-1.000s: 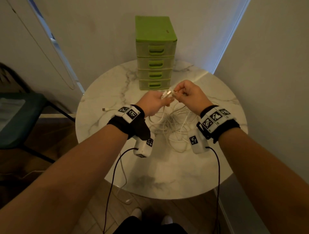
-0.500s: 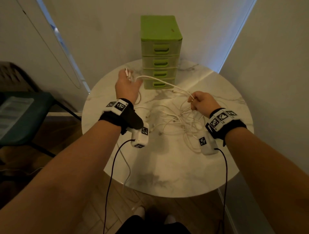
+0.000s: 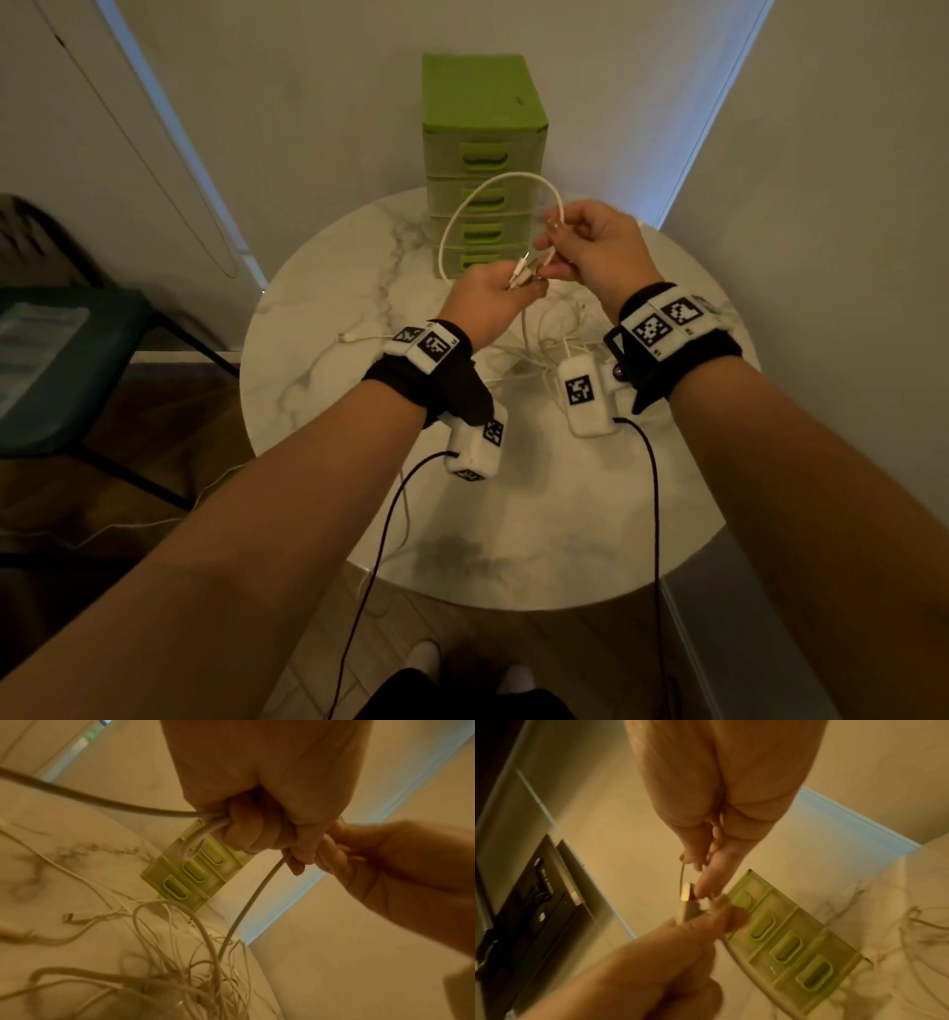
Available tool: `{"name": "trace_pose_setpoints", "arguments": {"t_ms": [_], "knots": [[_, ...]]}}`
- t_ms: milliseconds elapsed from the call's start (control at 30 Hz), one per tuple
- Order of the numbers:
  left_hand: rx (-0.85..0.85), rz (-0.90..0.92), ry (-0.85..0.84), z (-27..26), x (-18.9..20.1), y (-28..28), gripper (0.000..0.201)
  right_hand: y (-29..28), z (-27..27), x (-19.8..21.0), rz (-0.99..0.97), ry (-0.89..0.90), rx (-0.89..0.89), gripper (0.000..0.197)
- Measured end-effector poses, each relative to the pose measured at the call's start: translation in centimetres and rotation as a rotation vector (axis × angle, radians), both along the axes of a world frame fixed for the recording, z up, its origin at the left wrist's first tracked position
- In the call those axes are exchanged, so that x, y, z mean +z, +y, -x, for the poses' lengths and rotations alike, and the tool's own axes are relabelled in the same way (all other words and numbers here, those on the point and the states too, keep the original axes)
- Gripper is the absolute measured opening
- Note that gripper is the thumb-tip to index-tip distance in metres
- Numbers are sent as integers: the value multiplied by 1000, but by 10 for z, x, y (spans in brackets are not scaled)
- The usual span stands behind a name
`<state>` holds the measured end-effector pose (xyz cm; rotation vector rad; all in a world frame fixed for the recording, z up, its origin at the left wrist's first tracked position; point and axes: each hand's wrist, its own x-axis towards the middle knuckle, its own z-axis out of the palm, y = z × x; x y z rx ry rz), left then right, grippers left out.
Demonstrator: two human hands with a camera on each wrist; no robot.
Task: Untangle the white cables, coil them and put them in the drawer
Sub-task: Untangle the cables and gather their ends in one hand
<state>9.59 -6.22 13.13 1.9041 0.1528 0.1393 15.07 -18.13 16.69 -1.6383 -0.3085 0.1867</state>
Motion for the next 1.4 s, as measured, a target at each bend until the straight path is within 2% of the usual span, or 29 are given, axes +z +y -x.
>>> {"name": "trace_pose_setpoints", "arguments": {"t_ms": [33,100,233,333,433,500,600,667,767,867,933,1000,1067,1167,1300,1400], "knots": [[1,20,-5,-1,2,2,26,-3,0,-3,5,9,-19,18],[-21,46,-18,-2,7,7,24,-10,4,-15,135,16,-4,28],[-12,158,-85,-2,25,6,15,-18,17,-47,415,51,230,26],[64,249,-121,-6,33,13,12,-23,10,-60,528,-102,96,16],[88,248,-106,-4,27,19,25,-31,-5,-57,617,-152,0,17],[53,154,-45,-1,15,19,28,-29,-10,-50,582,-149,1,17],[-10,81,26,1,-2,11,23,-16,-12,-34,364,-88,-3,17],[-43,41,16,0,-9,3,18,-7,-13,-25,255,-68,29,22],[-32,75,-17,-2,-12,-3,10,1,-13,-14,289,-133,93,21],[-42,15,-5,-8,-14,1,7,-2,-12,-12,204,-88,101,9],[-35,-30,-12,-12,-11,5,8,-7,-11,-17,149,-53,75,20],[10,11,-54,-16,-3,8,13,-13,-7,-28,153,0,75,24],[43,45,-100,-20,8,10,22,-15,-1,-40,258,22,120,24],[66,79,-145,-24,20,13,24,-20,2,-56,449,-12,221,22],[131,132,-195,-27,30,19,20,-29,1,-74,826,-85,311,22],[157,155,-242,-24,36,25,19,-37,6,-87,1079,-76,383,27]]}}
